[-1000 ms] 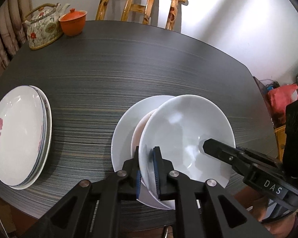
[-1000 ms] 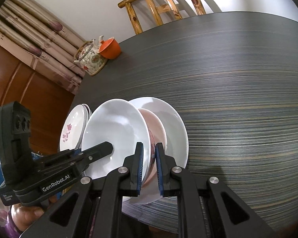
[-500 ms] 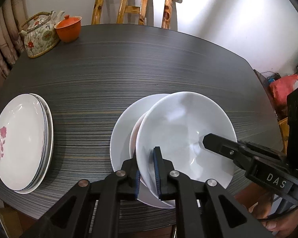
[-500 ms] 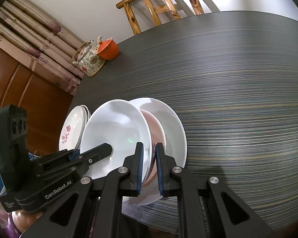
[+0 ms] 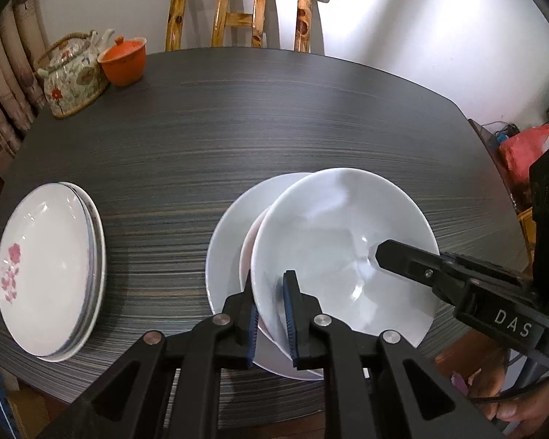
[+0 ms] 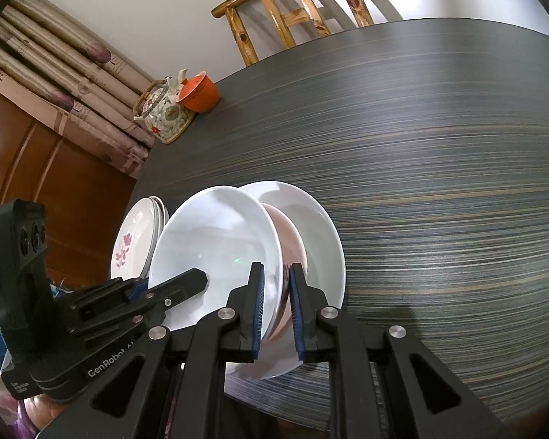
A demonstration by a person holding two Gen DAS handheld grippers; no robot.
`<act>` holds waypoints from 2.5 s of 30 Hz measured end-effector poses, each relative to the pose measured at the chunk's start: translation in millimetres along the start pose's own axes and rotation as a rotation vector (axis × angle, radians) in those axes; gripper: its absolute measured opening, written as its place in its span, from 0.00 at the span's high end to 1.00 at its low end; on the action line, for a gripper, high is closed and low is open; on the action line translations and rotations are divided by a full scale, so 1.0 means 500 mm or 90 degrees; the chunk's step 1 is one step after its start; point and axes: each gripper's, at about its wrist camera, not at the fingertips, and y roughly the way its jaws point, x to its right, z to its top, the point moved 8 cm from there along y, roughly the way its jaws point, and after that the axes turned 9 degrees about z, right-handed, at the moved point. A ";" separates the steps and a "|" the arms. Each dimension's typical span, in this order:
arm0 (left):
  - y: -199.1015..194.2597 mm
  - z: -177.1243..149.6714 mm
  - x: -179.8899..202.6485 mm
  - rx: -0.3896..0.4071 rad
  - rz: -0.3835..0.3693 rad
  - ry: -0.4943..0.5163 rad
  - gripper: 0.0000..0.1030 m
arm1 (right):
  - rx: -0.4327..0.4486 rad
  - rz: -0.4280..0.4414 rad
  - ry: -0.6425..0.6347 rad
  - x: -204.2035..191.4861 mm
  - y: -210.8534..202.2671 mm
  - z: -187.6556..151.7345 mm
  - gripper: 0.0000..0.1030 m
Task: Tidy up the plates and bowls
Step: 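Carry the white bowl with both grippers and lower it onto the nested bowls, then open both grippers and withdraw them from the bowl stack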
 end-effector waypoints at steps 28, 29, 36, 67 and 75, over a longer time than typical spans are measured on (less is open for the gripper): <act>-0.052 -0.001 -0.060 0.076 0.023 -0.045 0.71 | 0.053 0.016 0.006 0.010 -0.044 0.002 0.75; -0.057 -0.002 -0.061 0.083 0.032 -0.041 0.66 | 0.060 0.018 0.004 0.009 -0.048 0.000 0.75; -0.096 -0.022 -0.046 0.147 0.132 0.031 0.42 | 0.124 0.017 -0.051 -0.019 -0.092 -0.017 0.67; -0.150 -0.104 -0.036 0.250 0.093 0.030 0.37 | 0.231 -0.090 -0.128 -0.082 -0.168 -0.100 0.23; -0.142 -0.110 -0.030 0.248 0.103 0.046 0.37 | 0.242 -0.110 -0.132 -0.091 -0.173 -0.112 0.23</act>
